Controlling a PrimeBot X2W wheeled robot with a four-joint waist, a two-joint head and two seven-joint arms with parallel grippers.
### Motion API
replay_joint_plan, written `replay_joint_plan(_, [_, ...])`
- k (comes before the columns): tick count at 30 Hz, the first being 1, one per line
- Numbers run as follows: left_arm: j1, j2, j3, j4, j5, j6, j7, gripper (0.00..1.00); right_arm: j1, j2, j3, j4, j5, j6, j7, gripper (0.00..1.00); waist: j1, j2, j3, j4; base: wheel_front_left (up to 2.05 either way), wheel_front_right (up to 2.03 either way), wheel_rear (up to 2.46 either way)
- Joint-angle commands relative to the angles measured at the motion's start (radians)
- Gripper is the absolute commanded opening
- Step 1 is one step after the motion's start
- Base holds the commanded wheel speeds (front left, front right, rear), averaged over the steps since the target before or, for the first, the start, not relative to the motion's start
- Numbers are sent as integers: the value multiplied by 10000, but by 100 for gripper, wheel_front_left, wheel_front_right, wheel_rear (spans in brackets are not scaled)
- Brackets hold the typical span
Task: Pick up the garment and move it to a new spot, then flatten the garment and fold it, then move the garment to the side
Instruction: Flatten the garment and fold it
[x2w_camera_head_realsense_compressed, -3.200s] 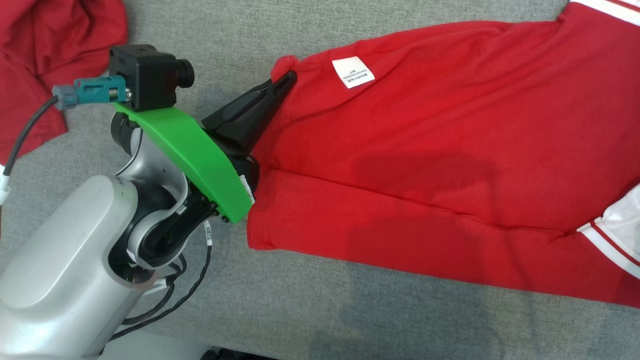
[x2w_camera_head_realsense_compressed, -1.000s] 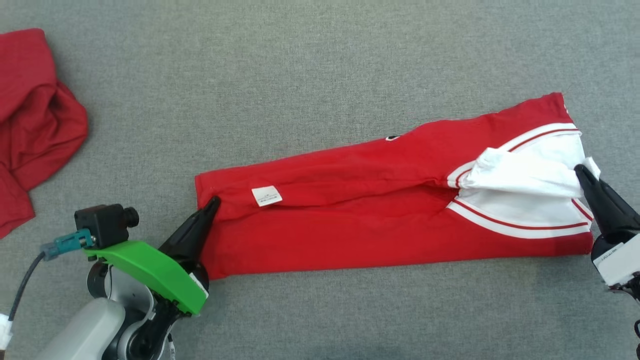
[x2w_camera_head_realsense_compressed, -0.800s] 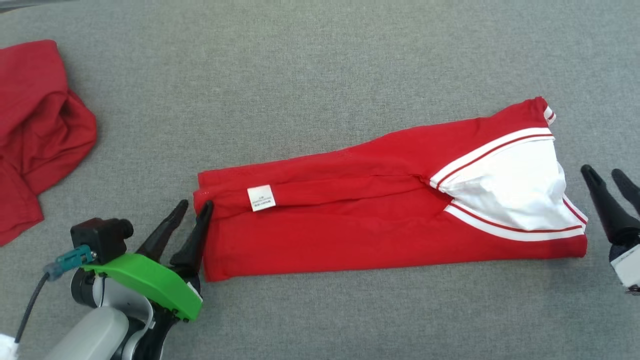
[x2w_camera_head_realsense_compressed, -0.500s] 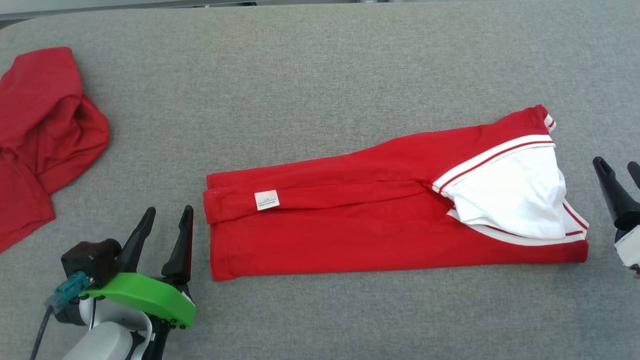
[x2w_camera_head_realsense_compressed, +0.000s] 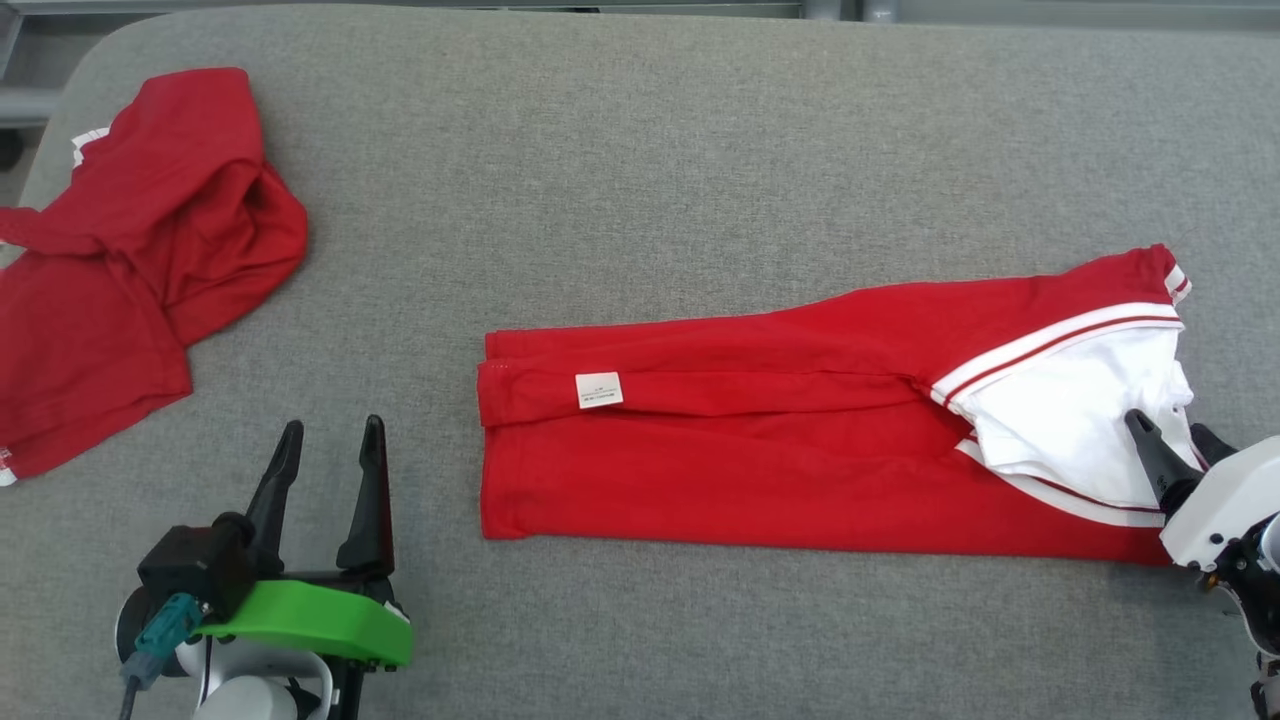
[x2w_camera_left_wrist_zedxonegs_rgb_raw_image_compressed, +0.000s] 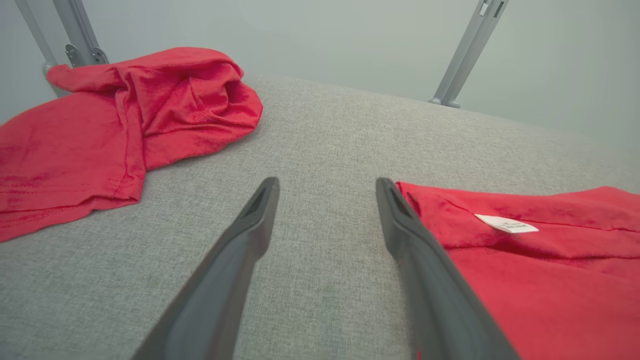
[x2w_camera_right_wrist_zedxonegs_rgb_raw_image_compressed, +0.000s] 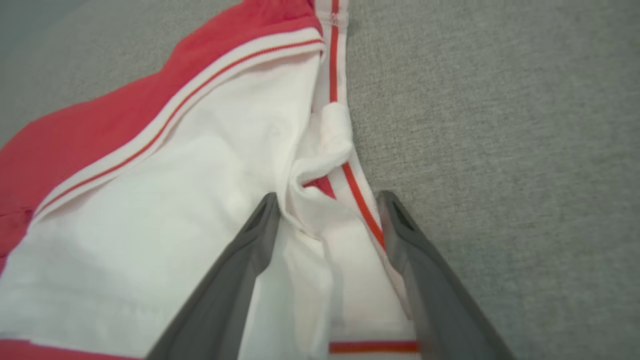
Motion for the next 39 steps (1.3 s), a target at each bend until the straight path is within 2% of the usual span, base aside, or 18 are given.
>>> replay_joint_plan(1, [150,-114,149,17,179,-102,-43,100,-134,-58,43,198,-112,4,-103,100,1,63,-53,72,0,0,0])
replay_joint_plan(7, [466,-792,835,176,776,-584,-45,100,-651,-557,641,1104,-443,3,-384,100,1,63,-55,128,0,0,0])
replay_joint_plan(11, [489,-1142,1162,371,1039,-877,-44,100,-920,-699,925,1634,-98,3,-80,100,1,63,-50,156,0,0,0])
replay_joint_plan(12, [484,-1229,1214,431,1106,-951,-44,100,-970,-703,974,1727,72,1,-16,92,1,63,-49,167,0,0,0])
replay_joint_plan(13, [484,-1293,1279,484,1178,-1016,-44,100,-1004,-691,997,1767,281,3,12,0,1,63,-59,176,0,0,0])
replay_joint_plan(16, [570,-1478,1531,610,1350,-1182,-44,100,-1100,-734,792,1715,1032,0,-36,0,1,63,-124,95,0,0,0])
replay_joint_plan(20, [693,-1544,1813,785,1655,-1441,-37,100,-925,-1209,116,1566,1702,-6,82,0,1,63,-239,-88,0,0,0])
replay_joint_plan(22, [759,-1534,1936,917,1837,-1586,-37,100,-723,-1540,-292,1517,1812,-6,264,0,1,63,-318,-145,0,0,0])
replay_joint_plan(26, [809,-1664,2243,1132,2072,-1830,-37,100,-338,-2172,-1725,1467,1704,-5,560,0,1,63,-431,-199,0,0,0])
replay_joint_plan(31, [876,-1837,2470,1296,2282,-2075,-37,100,-53,-2346,-2894,783,1328,3,950,0,1,63,-570,-211,0,0,0])
replay_joint_plan(34, [884,-2020,2592,1379,2395,-2256,-37,100,146,-2267,-2410,-573,962,4,1290,0,1,63,-647,-230,0,0,0])
replay_joint_plan(39, [989,-2204,2771,1568,2658,-2475,-37,100,-77,-1274,-245,-2980,816,-2,1803,0,1,63,-794,-486,0,0,0])
